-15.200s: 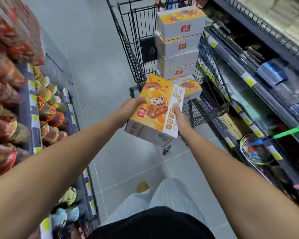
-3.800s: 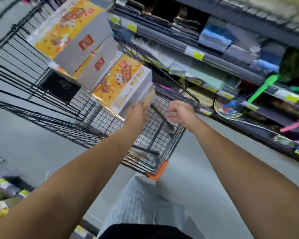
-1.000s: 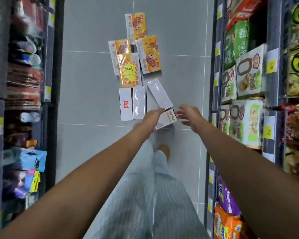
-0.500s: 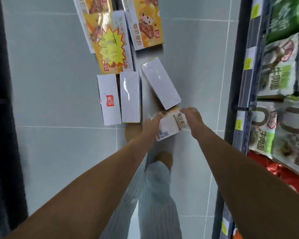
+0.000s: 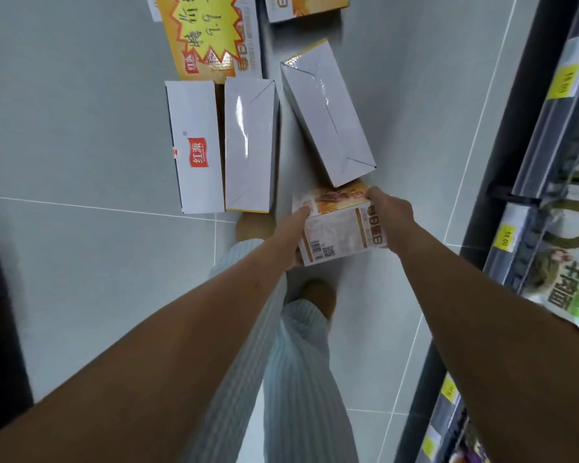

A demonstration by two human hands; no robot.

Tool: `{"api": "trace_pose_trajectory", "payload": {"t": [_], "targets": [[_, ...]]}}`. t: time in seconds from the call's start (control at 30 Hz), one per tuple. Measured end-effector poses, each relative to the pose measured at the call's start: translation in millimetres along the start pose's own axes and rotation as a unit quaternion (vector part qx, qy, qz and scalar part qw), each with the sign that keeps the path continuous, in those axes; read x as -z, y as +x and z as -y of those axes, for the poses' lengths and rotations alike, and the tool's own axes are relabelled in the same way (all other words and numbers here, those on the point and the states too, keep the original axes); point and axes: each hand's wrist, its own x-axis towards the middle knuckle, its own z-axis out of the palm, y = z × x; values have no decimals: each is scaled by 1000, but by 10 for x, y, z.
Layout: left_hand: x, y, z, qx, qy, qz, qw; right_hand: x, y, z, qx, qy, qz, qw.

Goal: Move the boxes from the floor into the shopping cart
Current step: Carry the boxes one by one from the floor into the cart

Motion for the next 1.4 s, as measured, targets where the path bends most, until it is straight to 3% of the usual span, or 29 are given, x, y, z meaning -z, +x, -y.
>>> {"api": "trace_pose_trajectory", "payload": {"t": [0.43, 0.6, 0.9, 1.17, 1.4], "targets": [[89, -1327, 316, 5, -72, 103, 992, 643, -1405, 54, 41, 0, 52, 998], [229, -1870, 616, -14, -98, 71, 993, 798, -2125, 53, 50, -26, 111, 992], [1223, -2927, 1447, -148, -159, 56, 974, 449, -3569, -72, 31, -63, 234, 970], [2202, -3709, 2554, -303, -302, 83, 900, -607, -4596, -162, 115, -227, 290, 923], [2809, -4182, 4041, -387, -423, 9, 819, -1631, -5473, -1198, 238, -368, 299, 848]]}}
